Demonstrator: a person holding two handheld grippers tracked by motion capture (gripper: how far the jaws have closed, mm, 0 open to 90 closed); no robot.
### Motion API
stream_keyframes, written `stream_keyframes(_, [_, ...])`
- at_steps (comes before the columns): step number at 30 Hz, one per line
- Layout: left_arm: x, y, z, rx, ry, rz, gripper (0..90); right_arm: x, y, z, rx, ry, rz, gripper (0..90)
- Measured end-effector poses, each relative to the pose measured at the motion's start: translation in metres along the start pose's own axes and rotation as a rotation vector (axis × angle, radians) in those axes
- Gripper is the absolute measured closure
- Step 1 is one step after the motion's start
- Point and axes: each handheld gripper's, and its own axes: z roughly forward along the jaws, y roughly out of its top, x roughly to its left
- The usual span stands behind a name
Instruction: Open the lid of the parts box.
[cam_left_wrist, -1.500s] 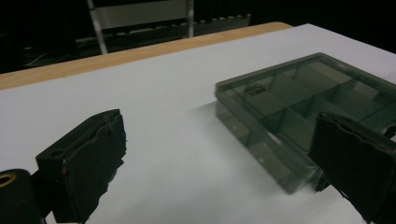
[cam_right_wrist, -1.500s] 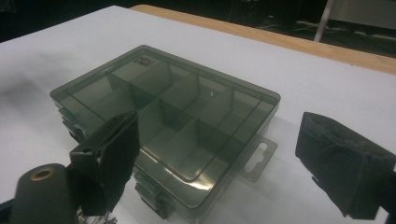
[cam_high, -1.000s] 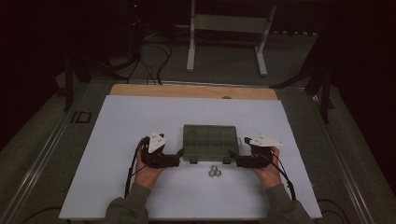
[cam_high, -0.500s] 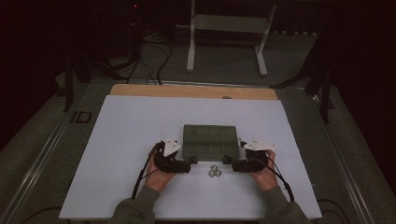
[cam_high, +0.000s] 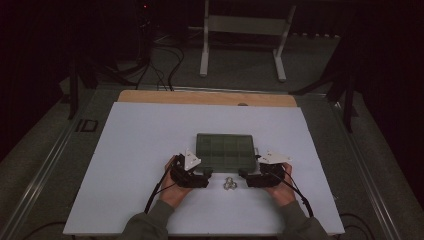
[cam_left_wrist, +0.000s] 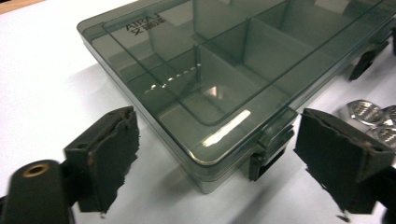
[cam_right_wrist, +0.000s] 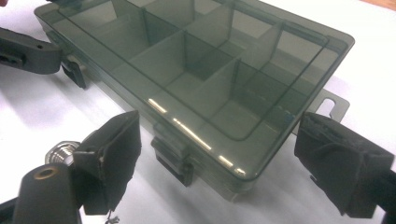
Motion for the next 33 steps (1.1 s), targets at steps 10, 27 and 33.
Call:
stream_keyframes(10, [-0.0022,-0.0008,0.0025,0.016,0.002,0.016,16.3,0.0019,-0.0028,0.0034,0.038,-0.026,-0.007,17.8])
stream_keyframes(27, [-0.0031,-0.001,0.0023,0.025,0.007,0.026,16.8,0.0027,-0.0042,0.0047,0.058,-0.032,-0.007,19.6])
stream_keyframes(33, [-0.002,-0.0003,0.0004,0.009,0.005,0.019,18.0,0.003,-0.004,0.0041,0.059,-0.033,-0.003,20.2])
